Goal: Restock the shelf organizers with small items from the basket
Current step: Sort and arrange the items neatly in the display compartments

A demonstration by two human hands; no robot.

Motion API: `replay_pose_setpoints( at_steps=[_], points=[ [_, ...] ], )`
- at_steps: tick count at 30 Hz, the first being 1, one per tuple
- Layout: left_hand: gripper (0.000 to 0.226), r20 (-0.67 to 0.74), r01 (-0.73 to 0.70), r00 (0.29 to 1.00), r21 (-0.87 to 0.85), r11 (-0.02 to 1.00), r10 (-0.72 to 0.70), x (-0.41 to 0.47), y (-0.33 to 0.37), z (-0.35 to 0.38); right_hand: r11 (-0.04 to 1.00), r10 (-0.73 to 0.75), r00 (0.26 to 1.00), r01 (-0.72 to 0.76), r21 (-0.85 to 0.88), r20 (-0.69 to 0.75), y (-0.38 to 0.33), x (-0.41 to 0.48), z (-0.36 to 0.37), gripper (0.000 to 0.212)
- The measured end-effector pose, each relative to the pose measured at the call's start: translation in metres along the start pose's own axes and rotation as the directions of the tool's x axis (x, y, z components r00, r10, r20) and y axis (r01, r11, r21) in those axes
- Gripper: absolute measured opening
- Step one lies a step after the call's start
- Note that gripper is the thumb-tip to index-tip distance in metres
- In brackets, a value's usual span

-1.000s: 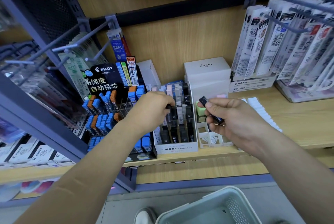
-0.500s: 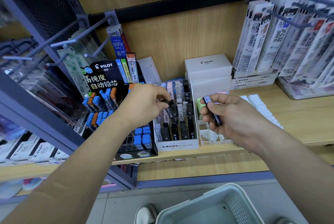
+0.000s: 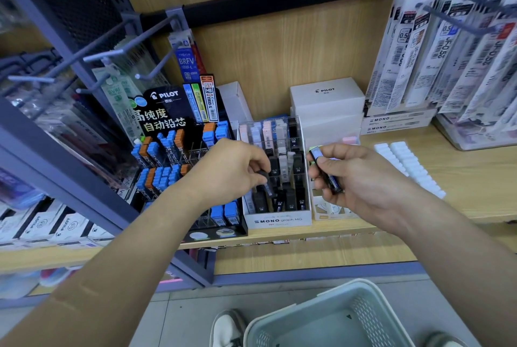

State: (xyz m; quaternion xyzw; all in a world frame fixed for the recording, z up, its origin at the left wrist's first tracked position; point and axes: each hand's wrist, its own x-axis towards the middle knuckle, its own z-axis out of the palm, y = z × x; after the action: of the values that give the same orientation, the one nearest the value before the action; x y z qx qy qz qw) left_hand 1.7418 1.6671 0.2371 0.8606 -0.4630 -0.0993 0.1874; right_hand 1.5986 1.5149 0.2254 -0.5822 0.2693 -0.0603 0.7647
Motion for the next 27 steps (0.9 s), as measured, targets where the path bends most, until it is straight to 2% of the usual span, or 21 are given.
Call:
replay_pose_setpoints(
  at_steps=[3,8,13,18,23,27],
  points=[
    [0.013,0.004,-0.037,0.999,0.108,0.993,0.037,0.0,-0.001,-0.001,1.0,-0.001,1.0,0.001,0.005,0.007,0.001,0.001,0.0,0.016],
    [0.012,0.01,-0.054,0.999,0.04,0.998,0.053,0.0,0.006,0.003,0.998,-0.005,1.0,0.004,0.067,0.006,0.002,0.003,0.0,0.017],
    [0.019,0.093,-0.155,0.986,0.164,0.974,0.142,0.004,0.002,0.028,0.998,-0.02,1.0,0.02,0.063,-0.009,0.004,0.002,-0.002,0.014],
    [0.037,0.139,-0.201,0.976,0.265,0.943,0.169,0.006,-0.006,0.045,1.0,-0.008,1.0,0.008,-0.013,-0.009,0.003,-0.001,-0.004,0.009],
    [0.029,0.111,-0.278,0.96,0.338,0.899,0.255,0.007,-0.014,0.05,0.987,-0.11,0.993,0.103,-0.126,-0.049,0.008,0.001,-0.007,0.031],
    [0.03,0.137,-0.282,0.959,0.373,0.884,0.249,0.006,-0.018,0.048,0.936,-0.207,0.974,0.17,-0.309,-0.093,0.01,0.003,-0.006,0.028]
  ],
)
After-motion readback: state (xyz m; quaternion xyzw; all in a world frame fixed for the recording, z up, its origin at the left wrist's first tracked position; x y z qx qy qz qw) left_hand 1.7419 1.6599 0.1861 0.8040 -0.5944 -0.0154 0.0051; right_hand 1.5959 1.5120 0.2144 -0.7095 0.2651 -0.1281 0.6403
